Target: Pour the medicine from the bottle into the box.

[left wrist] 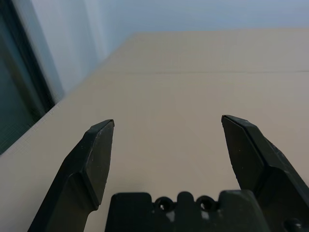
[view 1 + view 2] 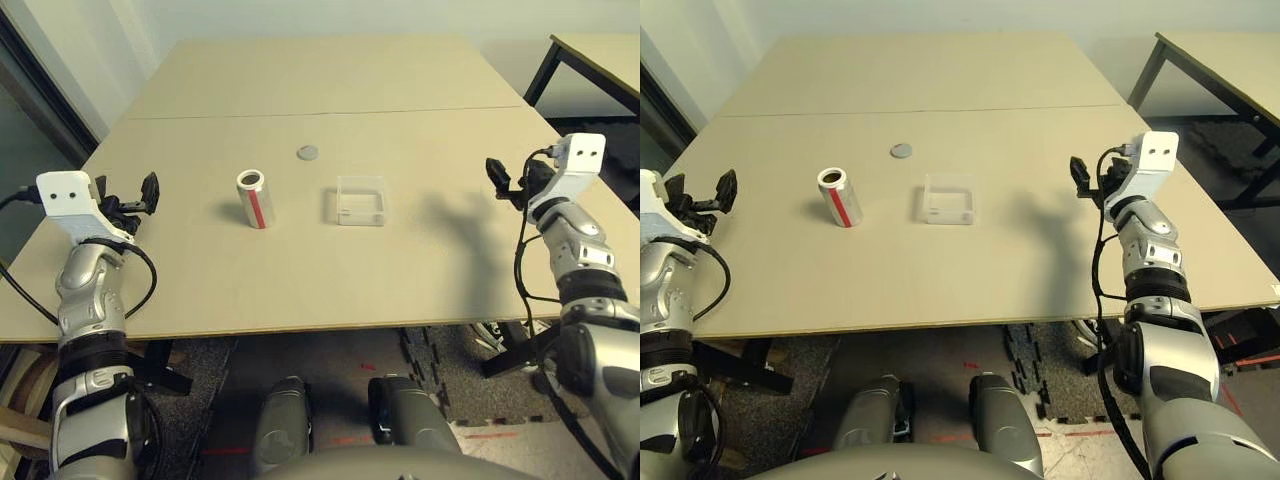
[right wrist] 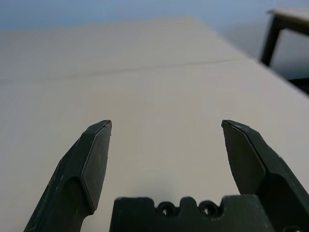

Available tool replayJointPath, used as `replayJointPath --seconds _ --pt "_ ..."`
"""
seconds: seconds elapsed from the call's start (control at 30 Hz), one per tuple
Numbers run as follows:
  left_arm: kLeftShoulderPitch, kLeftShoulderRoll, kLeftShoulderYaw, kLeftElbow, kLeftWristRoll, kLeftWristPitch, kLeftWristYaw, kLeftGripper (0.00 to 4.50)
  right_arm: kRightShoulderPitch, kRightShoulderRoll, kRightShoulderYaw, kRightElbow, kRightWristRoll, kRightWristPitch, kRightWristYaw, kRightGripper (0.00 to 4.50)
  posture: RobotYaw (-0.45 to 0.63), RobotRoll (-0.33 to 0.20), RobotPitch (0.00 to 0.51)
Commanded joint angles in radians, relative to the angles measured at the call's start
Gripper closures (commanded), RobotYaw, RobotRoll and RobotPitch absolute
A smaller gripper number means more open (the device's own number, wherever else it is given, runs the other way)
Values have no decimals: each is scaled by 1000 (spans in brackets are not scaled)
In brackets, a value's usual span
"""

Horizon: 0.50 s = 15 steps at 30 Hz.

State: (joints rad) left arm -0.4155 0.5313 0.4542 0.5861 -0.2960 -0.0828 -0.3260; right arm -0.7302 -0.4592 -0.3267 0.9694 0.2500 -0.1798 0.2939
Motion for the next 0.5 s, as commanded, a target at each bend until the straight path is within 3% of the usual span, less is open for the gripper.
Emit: replayJointPath --seconds 0.03,0.5 --pt "-35 -4 -11 91 15 -25 10 37 -7 5 10 82 -53 -89 -83 0 -51 0 63" --pt "-120 12 -13 286 19 -110 3 37 -15 49 -12 141 -48 -146 -129 0 -82 0 67"
